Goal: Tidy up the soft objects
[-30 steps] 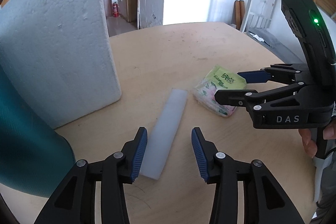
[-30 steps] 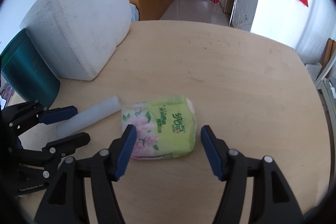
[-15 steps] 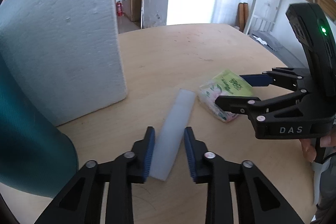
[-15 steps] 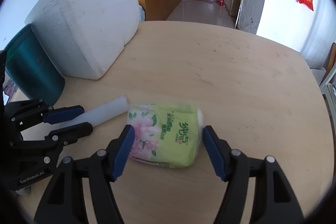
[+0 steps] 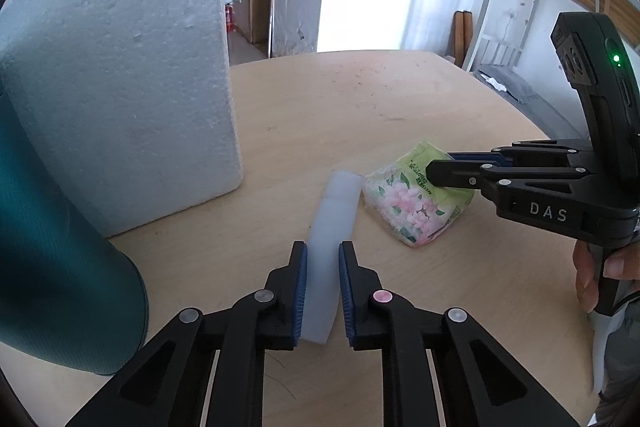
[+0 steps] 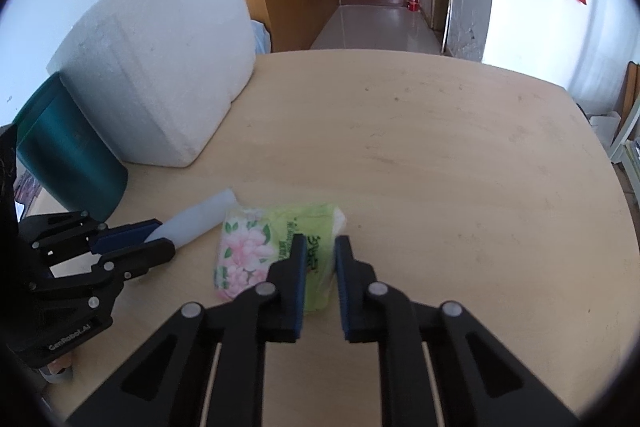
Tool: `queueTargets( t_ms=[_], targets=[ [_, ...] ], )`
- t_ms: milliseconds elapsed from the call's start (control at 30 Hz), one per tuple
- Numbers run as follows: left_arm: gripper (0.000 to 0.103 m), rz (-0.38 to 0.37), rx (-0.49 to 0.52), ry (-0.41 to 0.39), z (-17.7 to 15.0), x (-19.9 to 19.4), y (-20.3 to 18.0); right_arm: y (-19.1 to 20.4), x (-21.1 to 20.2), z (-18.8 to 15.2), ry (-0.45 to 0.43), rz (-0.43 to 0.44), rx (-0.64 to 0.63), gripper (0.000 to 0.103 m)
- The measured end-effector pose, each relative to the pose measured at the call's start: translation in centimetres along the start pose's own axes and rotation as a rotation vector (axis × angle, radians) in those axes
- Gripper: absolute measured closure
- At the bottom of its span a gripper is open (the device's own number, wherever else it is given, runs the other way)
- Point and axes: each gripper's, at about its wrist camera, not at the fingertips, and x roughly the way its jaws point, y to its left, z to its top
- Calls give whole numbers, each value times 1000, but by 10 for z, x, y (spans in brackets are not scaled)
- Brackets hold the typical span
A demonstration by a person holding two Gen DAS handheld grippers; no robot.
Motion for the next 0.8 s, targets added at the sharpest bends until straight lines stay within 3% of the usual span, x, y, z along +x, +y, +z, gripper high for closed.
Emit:
queueTargets(
  t_ms=[133, 800],
  targets=[
    [92, -1, -8, -7, -2, -4, 1, 1, -8, 0, -24, -1, -2, 87],
    [92, 40, 23, -111, -10, -50, -12, -1, -46, -9, -115, -18, 44, 87]
  ],
)
